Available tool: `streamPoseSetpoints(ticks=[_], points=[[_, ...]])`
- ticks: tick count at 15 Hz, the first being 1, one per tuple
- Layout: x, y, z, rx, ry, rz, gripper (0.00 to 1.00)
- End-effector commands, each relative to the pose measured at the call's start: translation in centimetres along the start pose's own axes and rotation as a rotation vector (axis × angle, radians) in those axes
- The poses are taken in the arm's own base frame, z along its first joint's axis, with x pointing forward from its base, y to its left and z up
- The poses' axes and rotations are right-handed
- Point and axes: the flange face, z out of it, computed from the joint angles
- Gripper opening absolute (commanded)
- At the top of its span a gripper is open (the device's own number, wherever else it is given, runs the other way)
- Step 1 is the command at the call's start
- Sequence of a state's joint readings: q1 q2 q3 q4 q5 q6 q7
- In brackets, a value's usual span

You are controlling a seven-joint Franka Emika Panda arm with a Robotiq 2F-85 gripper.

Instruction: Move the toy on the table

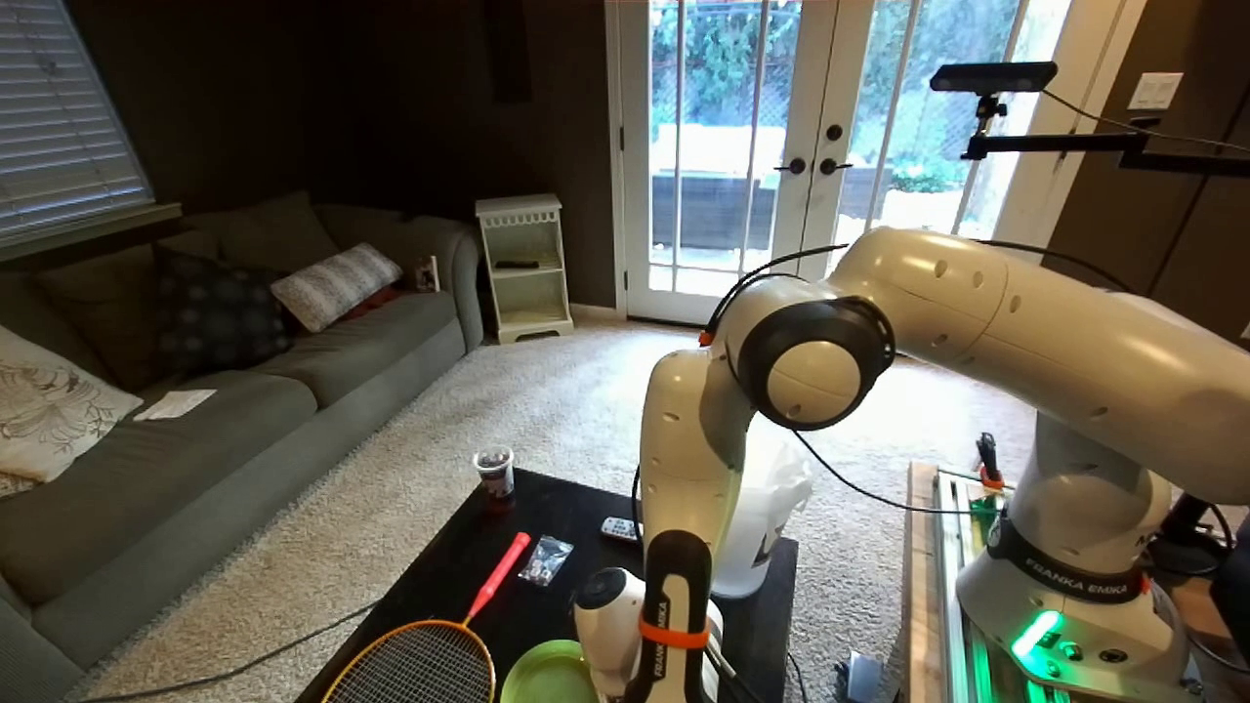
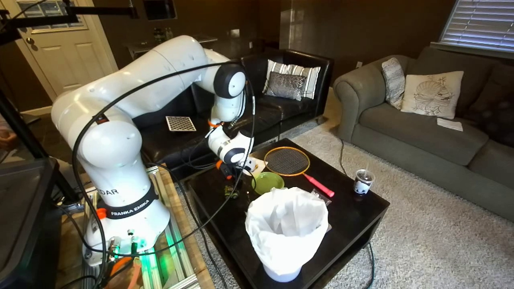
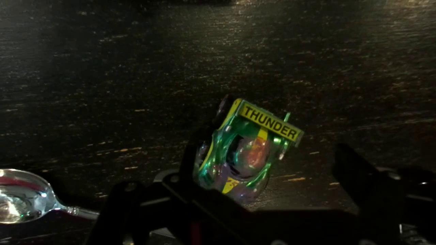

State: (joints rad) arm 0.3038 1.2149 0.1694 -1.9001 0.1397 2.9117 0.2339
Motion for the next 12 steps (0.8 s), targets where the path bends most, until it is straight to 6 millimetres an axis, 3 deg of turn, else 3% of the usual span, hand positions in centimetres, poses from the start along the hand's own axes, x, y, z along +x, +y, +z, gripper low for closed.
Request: streamPoseSetpoints(ticks=[1, 5, 12], points=[[0.1, -0.1, 0.2, -0.006, 0.000, 0.002, 1.00], [0.2, 0.1, 0.3, -0.017, -0.001, 0.012, 1.00], [0.1, 0.0, 1.8, 0.010, 0.014, 0.177, 1.00]])
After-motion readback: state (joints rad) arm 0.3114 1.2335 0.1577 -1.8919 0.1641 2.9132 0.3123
